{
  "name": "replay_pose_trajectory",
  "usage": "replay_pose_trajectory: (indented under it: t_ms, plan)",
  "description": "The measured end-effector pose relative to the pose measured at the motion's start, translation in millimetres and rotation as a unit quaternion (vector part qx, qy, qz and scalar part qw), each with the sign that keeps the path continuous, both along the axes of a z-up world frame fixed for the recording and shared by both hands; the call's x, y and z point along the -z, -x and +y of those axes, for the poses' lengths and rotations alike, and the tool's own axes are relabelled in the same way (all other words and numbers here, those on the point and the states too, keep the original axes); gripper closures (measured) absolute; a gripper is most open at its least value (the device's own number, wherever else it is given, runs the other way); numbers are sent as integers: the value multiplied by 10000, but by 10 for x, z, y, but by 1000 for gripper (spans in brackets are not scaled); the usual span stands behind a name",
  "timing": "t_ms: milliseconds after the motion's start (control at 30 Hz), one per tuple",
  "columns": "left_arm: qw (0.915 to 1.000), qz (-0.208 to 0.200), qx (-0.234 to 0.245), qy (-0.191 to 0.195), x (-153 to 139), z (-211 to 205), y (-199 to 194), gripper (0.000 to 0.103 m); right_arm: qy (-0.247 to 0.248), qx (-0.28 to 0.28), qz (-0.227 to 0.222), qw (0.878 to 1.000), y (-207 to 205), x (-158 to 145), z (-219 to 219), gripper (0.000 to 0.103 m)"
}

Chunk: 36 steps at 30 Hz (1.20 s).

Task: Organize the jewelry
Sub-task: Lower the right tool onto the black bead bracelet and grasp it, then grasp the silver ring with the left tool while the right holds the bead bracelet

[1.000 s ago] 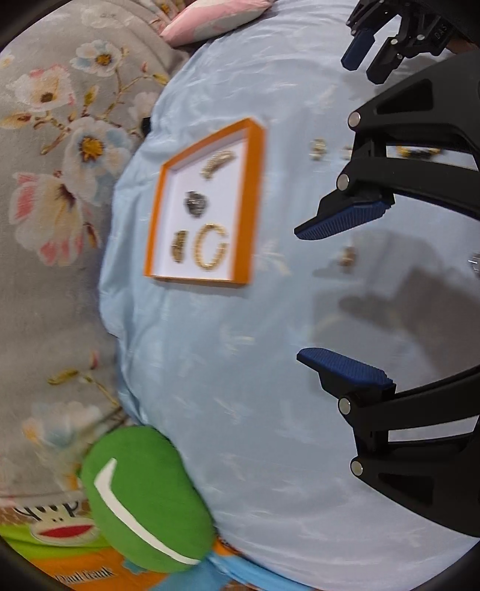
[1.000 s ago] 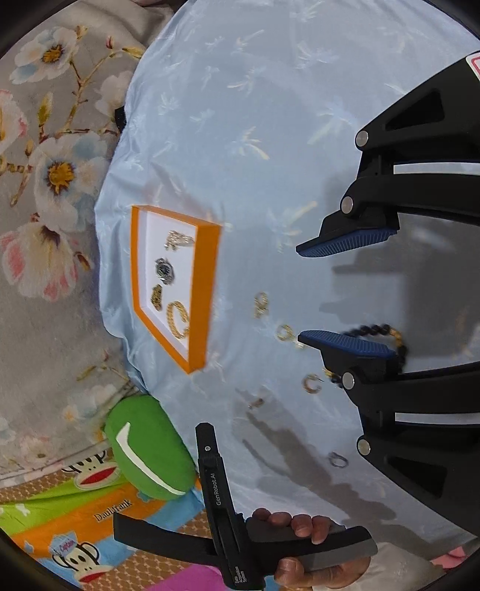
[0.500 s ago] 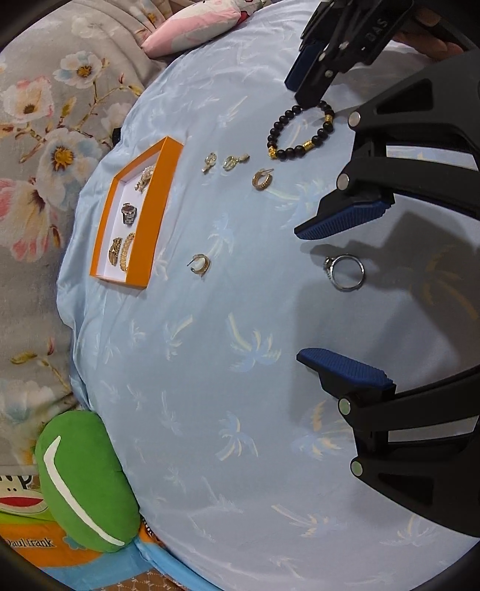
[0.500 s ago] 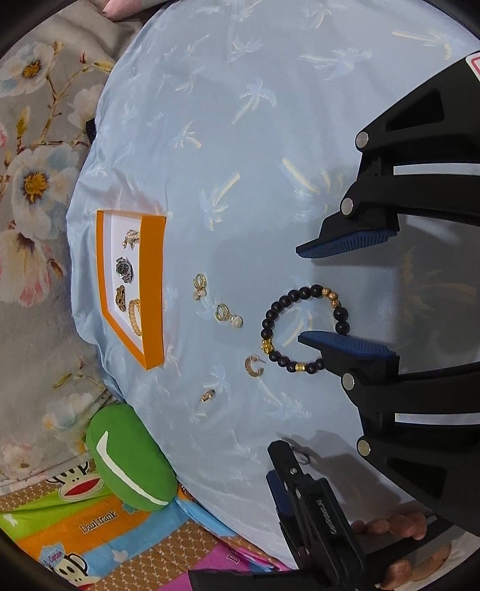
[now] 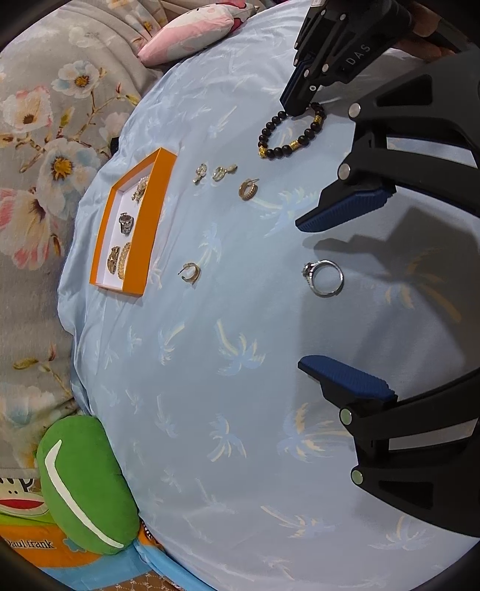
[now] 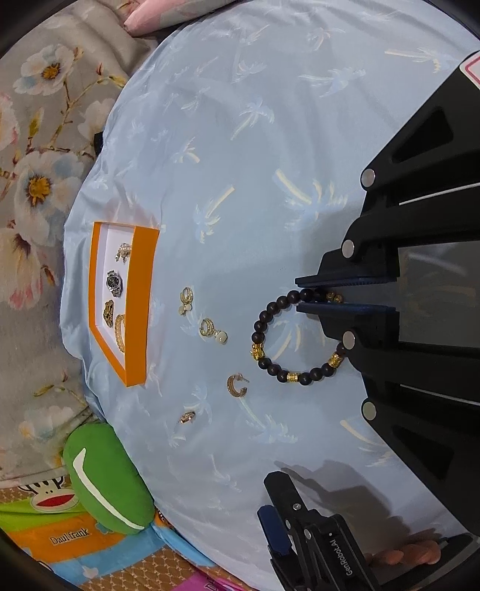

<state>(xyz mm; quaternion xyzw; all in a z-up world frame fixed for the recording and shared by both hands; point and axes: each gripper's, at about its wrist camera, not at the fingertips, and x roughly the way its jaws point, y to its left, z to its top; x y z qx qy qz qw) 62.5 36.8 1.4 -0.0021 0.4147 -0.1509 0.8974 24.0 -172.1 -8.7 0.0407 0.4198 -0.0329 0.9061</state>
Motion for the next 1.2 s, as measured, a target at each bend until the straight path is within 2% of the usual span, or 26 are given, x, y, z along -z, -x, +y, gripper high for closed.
replay_pose_trajectory:
  t_ms: [167, 333, 367, 500, 667, 867, 933, 1200]
  plan:
    - [10000, 0, 14, -54, 5, -6, 40, 36, -150, 349, -27, 9993, 194, 8, -170, 96]
    - [9994, -21, 14, -333, 16, -88, 49, 37, -262, 378, -14, 9989, 265, 33, -234, 96]
    - [9993, -28, 18, -384, 19, -99, 48, 38, -229, 377, -11, 9990, 273, 33, -232, 96]
    - [9988, -74, 37, -491, 16, -126, 59, 58, -262, 377, -10, 9989, 285, 31, -234, 96]
    - [9979, -106, 56, -631, 18, -162, 58, 63, -295, 376, -9, 9989, 286, 27, -240, 96]
    - [9942, -236, 260, -1017, 22, -332, 91, 84, -397, 377, -14, 9985, 276, 20, -251, 96]
    - [9921, -298, 261, -1193, 25, -384, 107, 84, -429, 374, -19, 9984, 276, 20, -260, 96]
    - [9969, -142, 196, -755, 5, -275, 82, 84, -620, 390, -56, 9973, 270, 23, -308, 96]
